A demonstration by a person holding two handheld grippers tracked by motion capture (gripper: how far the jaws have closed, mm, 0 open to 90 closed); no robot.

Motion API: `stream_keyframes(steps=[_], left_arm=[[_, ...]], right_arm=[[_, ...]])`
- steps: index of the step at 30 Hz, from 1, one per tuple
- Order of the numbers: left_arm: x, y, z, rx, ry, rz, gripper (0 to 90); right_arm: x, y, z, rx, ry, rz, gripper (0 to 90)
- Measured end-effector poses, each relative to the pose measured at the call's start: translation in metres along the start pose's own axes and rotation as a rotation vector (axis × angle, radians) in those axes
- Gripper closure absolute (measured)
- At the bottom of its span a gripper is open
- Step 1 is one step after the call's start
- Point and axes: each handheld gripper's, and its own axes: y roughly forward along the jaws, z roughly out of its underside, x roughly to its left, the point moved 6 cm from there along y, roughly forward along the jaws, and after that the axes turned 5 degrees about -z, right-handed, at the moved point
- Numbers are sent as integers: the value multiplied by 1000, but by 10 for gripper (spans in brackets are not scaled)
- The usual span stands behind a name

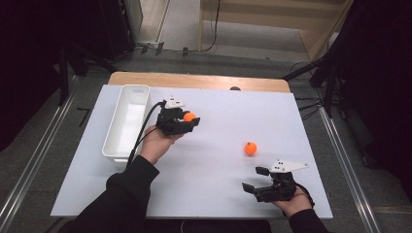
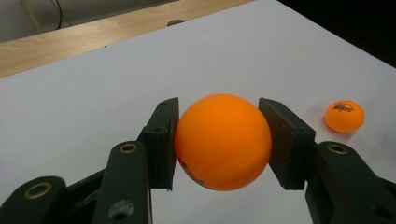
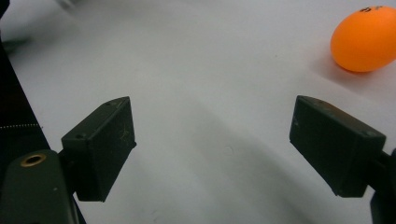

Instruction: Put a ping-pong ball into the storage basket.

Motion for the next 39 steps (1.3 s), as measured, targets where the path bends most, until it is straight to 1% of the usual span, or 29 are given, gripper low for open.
stream_keyframes(steps=[4,5,7,9,13,14,15,20,21,23,27,30,31,33,34,36,37,39], left_arm=[[-1,-3,-2,10,-5,9,501],[-1,-4,-3,17,3,8,501],[-2,-6,-5,15,1,12,501],[-1,-9,-6,23,10,15,502],[0,-14,-10,27,8,21,502],[1,-15,-10,27,10,22,502],[0,-16,-11,24,0,24,501],[0,-21,-14,37,13,29,501],[0,-22,-14,39,17,35,501],[0,-23,-15,42,18,33,501],[0,-27,-17,42,22,44,501],[2,-30,-18,43,23,41,501],[2,-30,-18,37,17,42,501],[6,-32,-19,42,22,39,501],[8,-34,-19,39,17,38,501],[11,-37,-21,31,-13,64,501],[13,-38,-22,32,-16,61,501],[15,-39,-22,31,-8,43,501]], right_arm=[[1,0,0,0,3,-2,126],[1,0,0,2,3,-2,126],[0,0,0,0,2,-1,126],[0,0,0,-2,-1,1,126],[0,0,0,-1,-1,2,126],[1,0,0,3,5,0,126],[0,0,0,2,3,0,126],[0,0,0,2,3,-1,126],[1,0,0,2,3,-2,126],[1,0,0,2,4,-1,126],[0,0,0,1,4,0,126],[1,0,0,3,6,0,126],[1,0,0,3,5,0,126],[1,0,0,2,3,-1,126],[1,0,0,1,4,1,126],[0,-1,0,-1,1,2,126],[1,0,0,1,4,-1,126],[0,0,0,1,4,-1,126]])
